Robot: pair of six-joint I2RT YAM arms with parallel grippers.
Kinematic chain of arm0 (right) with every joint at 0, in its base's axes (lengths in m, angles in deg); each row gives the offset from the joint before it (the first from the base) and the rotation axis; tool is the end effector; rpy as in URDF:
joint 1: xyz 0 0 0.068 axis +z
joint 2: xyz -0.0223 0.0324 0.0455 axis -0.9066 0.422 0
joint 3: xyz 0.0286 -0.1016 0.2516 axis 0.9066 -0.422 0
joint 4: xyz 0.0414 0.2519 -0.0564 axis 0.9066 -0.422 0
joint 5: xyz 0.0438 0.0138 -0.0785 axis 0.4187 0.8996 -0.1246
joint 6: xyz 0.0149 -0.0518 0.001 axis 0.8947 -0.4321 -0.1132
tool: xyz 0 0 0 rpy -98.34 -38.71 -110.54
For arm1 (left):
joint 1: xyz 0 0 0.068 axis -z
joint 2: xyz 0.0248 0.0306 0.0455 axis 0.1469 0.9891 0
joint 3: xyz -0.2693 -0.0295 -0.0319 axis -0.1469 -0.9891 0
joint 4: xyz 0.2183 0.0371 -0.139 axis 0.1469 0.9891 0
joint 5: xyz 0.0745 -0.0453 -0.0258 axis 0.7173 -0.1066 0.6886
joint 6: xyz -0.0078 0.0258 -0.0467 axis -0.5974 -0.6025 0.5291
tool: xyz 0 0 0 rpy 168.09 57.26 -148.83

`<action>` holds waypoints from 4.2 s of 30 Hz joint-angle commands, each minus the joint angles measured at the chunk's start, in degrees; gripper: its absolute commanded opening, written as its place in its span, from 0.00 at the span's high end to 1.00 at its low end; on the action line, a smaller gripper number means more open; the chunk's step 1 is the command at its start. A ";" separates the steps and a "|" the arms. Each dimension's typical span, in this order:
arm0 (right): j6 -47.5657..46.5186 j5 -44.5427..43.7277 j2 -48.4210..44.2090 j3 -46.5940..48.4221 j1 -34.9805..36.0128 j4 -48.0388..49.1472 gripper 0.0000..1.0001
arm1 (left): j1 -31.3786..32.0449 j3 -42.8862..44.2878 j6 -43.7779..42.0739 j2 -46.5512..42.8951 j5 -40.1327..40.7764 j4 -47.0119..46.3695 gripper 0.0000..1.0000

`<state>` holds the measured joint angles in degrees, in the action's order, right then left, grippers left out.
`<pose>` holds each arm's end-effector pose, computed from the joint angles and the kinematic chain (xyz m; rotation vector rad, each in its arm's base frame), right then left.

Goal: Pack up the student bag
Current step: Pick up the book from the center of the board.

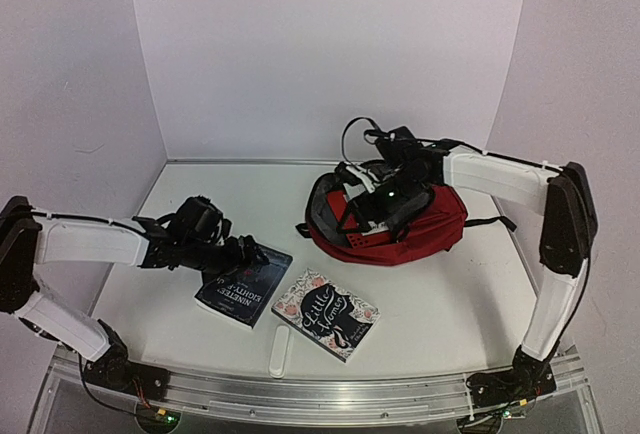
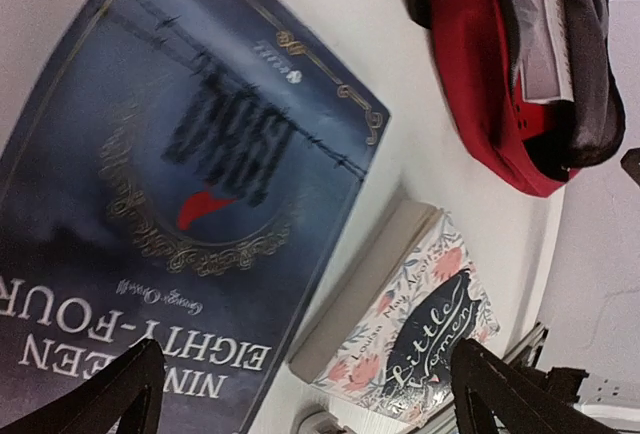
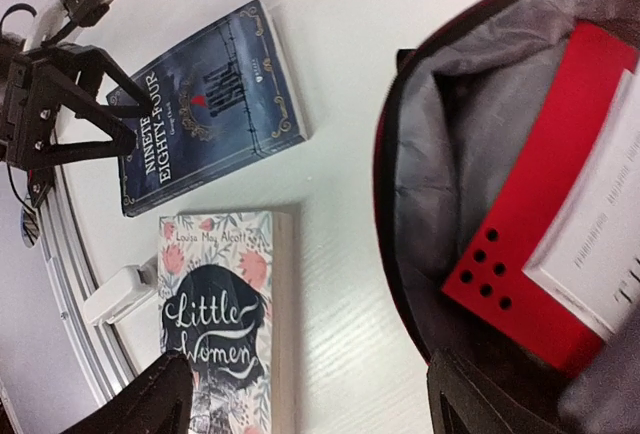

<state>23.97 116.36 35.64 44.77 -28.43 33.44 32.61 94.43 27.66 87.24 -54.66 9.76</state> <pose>0.3204 0.2621 0.2633 -1.1790 2.2544 0.9255 0.2014 -0.1847 0.1799 -0.2435 2.6533 -0.9220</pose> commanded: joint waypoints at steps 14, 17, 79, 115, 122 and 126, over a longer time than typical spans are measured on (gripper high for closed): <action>4.52 -5.52 28.33 30.68 11.12 2.52 0.20 | 5.17 -14.99 27.10 -16.91 16.60 0.62 0.01; 4.91 -7.35 31.42 34.16 11.38 2.67 0.19 | 5.30 -15.15 29.35 -15.02 16.34 0.71 0.01; 12.91 19.76 26.87 28.15 13.59 8.46 0.77 | 6.57 -25.39 31.27 -2.66 28.94 -31.81 0.66; 17.05 9.66 17.96 26.65 5.68 9.38 1.00 | 3.15 1.92 5.10 17.42 14.83 -40.26 0.64; 11.01 0.73 12.81 15.35 -0.39 9.64 1.00 | -0.83 6.97 8.15 28.55 6.81 -48.78 0.56; 6.51 -6.73 11.86 10.30 -1.90 9.68 1.00 | -1.50 7.30 9.21 31.67 3.34 -51.61 0.43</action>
<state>36.41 113.60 50.74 58.50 -30.71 40.44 31.32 99.11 36.34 116.72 -43.03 -31.47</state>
